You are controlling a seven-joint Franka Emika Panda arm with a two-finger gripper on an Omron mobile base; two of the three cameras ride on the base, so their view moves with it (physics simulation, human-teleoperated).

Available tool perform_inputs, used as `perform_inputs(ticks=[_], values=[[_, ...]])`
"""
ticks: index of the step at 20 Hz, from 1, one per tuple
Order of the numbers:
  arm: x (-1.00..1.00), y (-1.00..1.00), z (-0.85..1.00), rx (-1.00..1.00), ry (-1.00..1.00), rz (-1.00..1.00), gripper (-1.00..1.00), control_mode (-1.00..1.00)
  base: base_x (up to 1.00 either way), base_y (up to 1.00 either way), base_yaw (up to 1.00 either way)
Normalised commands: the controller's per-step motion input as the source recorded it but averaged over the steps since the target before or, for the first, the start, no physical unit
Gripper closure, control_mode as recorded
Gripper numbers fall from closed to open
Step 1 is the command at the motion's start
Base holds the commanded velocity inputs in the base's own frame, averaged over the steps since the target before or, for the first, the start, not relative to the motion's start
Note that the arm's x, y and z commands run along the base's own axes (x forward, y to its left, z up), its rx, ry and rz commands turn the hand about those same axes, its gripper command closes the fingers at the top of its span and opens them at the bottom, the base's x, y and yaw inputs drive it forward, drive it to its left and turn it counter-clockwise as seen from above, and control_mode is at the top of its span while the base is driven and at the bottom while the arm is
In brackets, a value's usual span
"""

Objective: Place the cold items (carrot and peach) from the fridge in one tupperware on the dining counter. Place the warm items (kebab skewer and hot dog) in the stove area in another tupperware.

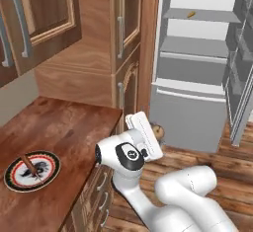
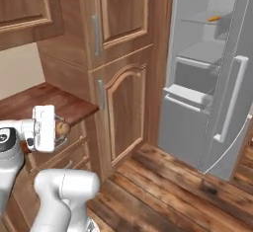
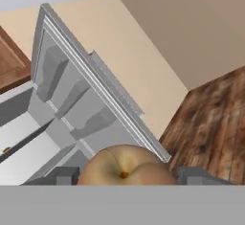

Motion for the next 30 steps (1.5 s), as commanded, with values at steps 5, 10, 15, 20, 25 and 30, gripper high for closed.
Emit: perform_inputs(ticks=[5,10,15,20,25,30], values=[[0.00,0.00,0.00,0.00,0.00,0.00,1.00,1.00,-1.00,-0.61,0.40],[0.00,0.00,0.00,0.00,0.00,0.00,1.00,1.00,-1.00,-0.86,0.36],[0.00,0.00,0.00,0.00,0.00,0.00,1.00,1.00,-1.00,-0.23,0.43],[0.00,0.00,0.00,0.00,0.00,0.00,1.00,1.00,-1.00,0.00,0.49],[0.00,0.00,0.00,0.00,0.00,0.00,1.00,1.00,-1.00,0.04,0.47],[0.00,0.00,0.00,0.00,0.00,0.00,1.00,1.00,-1.00,0.15,0.44]])
